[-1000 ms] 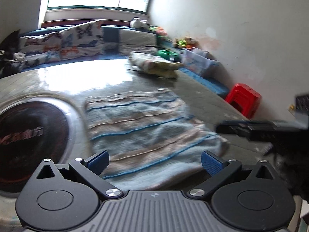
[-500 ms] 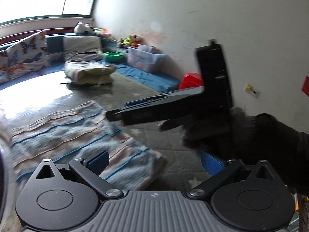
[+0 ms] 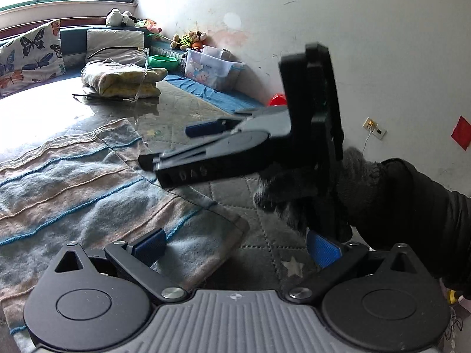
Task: Fold clothes
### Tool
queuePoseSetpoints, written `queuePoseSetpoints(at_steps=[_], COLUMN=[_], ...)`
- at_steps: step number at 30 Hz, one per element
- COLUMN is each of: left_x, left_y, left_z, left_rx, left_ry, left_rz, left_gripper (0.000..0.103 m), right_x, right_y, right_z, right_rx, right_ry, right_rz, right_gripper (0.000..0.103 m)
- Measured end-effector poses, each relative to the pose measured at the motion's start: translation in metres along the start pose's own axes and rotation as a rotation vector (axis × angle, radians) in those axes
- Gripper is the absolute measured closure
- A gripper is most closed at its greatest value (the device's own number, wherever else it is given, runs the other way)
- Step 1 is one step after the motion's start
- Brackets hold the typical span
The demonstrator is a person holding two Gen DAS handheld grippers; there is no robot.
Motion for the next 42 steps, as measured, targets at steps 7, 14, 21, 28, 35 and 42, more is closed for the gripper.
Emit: queuePoseSetpoints(at_steps=[7, 14, 21, 28, 35, 42], left_x=[0.004, 0.005, 0.015, 0.028, 0.045, 0.075], left_y=[0.004, 0.005, 0.01, 0.02, 0.033, 0.04], left_z=[0.003, 0.003, 0.002, -0.001, -0.01, -0.026], left_rx=[0.0, 0.005, 0.024, 0.045, 0.084, 0.124], left_ry=[0.004, 0.01, 0.003, -0.026, -0.069, -0.159], left_rz=[-0.001, -0.003, -0.001, -0.005, -0.001, 0.044], left_gripper=[0.0, 0.0, 0.0, 0.0, 0.0, 0.0], right_x=[-0.007, -0.037, 0.009, 0.05, 0.051, 0.075], right_y=[-0.026, -0.023, -0.01, 0.026, 0.049, 0.055], right_z=[-0.004, 0.0, -0.004, -0.017, -0.02, -0.013], right_rx=[-0.015, -0.013, 0.022, 0.058, 0.055, 0.02], right_ry=[0.003, 0.055, 0.033, 0.027, 0.087, 0.104], right_rz=[0.028, -0.045, 0.013, 0.028, 0.063, 0.064], right_gripper=[0.015, 0.012, 0.01, 0.0, 0.0, 0.0])
Point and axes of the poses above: each gripper's, at about its wrist camera, not at the fingertips, and x roughly against the way its jaws point, z to its right, y to its underside, the point moved 3 cm from there along -x, roughly the way its jaws point, and after that the axes turned 12 degrees about -x, right-handed, at the moved point
